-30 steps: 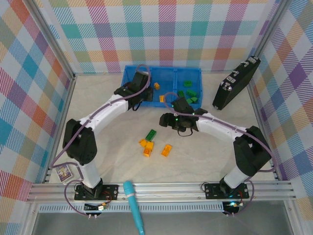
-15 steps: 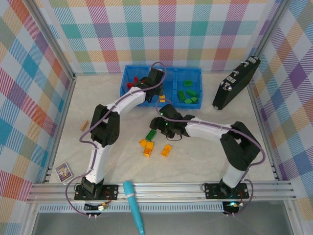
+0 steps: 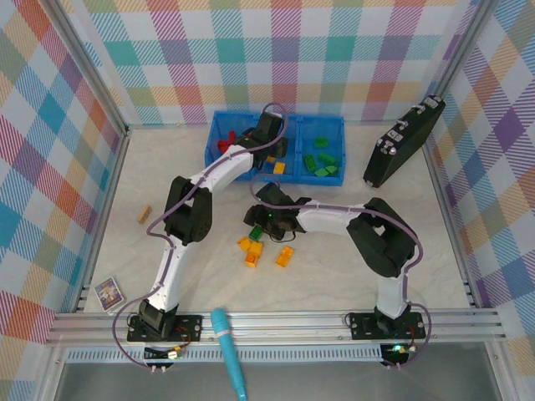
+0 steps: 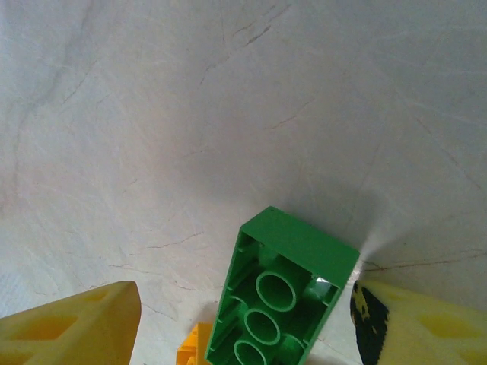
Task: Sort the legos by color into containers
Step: Place the lego in the container, then pick up the lego from the center of the table.
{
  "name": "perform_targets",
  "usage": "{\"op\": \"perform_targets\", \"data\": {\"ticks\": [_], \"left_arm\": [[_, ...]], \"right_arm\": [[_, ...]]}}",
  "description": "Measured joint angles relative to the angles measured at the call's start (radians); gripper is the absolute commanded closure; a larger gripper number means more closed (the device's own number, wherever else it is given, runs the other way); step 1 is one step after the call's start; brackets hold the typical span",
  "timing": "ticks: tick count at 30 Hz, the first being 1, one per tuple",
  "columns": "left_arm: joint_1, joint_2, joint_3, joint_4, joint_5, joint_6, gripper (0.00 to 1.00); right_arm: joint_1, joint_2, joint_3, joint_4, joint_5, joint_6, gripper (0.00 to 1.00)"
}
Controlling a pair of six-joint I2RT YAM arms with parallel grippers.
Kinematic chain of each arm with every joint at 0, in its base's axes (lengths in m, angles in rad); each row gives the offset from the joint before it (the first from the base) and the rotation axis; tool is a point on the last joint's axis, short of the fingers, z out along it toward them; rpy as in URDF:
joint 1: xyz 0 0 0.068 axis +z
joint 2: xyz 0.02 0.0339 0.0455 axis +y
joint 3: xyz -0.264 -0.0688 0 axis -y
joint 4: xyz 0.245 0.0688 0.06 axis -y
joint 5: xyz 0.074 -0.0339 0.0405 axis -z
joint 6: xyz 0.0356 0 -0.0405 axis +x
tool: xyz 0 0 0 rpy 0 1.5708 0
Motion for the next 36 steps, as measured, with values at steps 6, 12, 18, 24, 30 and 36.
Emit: {"op": "perform_targets", "data": {"ticks": [6, 12, 18, 24, 30, 36], "left_arm": [[0.000, -0.005, -0.003, 0.000, 0.004, 0.010, 0.28], [0.000, -0.157, -0.135, 0.012, 0.019, 0.024, 0.28], [0.000, -0.514, -0.389, 0.078, -0.005, 0.027, 0.26], [0.000, -0.817, -0.590, 0.074, -0.035, 0.012, 0.25], [0.000, -1.069, -0.847, -0.062, -0.047, -0.053, 0.25], [0.004, -1.275, -0.980, -0.259, -0.034, -0.146, 0.25]], "right_arm": [[0.015, 0.043, 0.051, -0.053, 0.012, 0.005, 0.40], [0.014, 0.081, 0.120, -0.153, 0.024, -0.003, 0.45], [0.017, 0.129, 0.209, -0.266, 0.036, -0.031, 0.51], [0.019, 0.176, 0.303, -0.389, 0.055, -0.082, 0.64], [0.021, 0.180, 0.315, -0.406, 0.070, -0.124, 0.77], [0.021, 0.130, 0.242, -0.345, 0.085, -0.209, 0.80]]}}
